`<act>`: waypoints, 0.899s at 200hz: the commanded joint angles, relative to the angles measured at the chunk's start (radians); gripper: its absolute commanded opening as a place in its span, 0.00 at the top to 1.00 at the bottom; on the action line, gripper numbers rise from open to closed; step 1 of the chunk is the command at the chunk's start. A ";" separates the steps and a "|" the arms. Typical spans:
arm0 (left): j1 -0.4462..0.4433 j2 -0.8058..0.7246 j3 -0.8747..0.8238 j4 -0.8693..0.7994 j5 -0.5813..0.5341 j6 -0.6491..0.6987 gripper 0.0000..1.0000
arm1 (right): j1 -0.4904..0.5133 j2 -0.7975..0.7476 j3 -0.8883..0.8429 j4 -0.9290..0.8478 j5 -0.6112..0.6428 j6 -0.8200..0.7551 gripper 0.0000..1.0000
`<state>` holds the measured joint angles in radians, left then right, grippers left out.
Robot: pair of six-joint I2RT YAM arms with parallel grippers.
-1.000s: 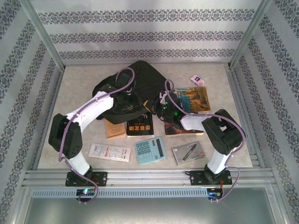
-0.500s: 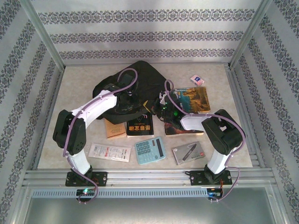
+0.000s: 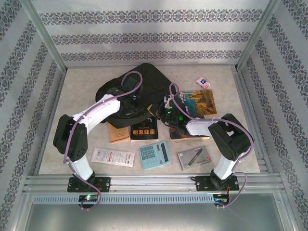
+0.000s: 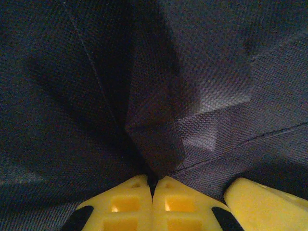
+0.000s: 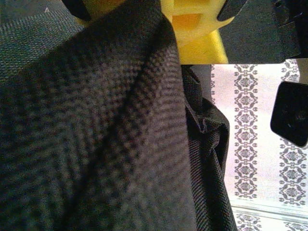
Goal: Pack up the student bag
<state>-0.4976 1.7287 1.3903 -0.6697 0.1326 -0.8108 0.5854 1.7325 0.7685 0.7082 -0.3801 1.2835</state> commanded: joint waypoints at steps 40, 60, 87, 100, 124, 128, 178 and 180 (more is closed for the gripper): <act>0.004 -0.148 -0.094 -0.005 -0.128 -0.020 1.00 | -0.034 -0.054 -0.027 0.070 0.003 -0.015 1.00; 0.004 -0.168 -0.107 -0.007 -0.125 -0.025 1.00 | -0.039 -0.056 -0.028 0.063 0.004 -0.016 1.00; 0.004 -0.192 -0.127 -0.008 -0.131 -0.026 1.00 | -0.045 -0.056 -0.023 0.047 0.005 -0.025 1.00; 0.004 -0.203 -0.138 -0.010 -0.140 -0.019 1.00 | -0.051 -0.059 -0.022 0.042 0.003 -0.028 1.00; 0.004 -0.227 -0.156 -0.026 -0.169 -0.010 1.00 | -0.069 -0.061 -0.010 -0.005 -0.011 -0.049 1.00; 0.003 -0.231 -0.159 -0.029 -0.176 -0.009 1.00 | -0.073 -0.062 -0.007 -0.014 -0.013 -0.054 1.00; 0.018 -0.299 -0.188 -0.060 -0.238 0.017 1.00 | -0.131 -0.053 0.042 -0.157 -0.053 -0.130 1.00; 0.019 -0.303 -0.190 -0.060 -0.239 0.016 1.00 | -0.134 -0.052 0.047 -0.166 -0.054 -0.133 1.00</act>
<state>-0.4999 1.4754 1.2179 -0.6830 -0.0277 -0.8181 0.4889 1.7042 0.7685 0.6121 -0.4282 1.2270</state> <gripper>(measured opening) 0.059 0.051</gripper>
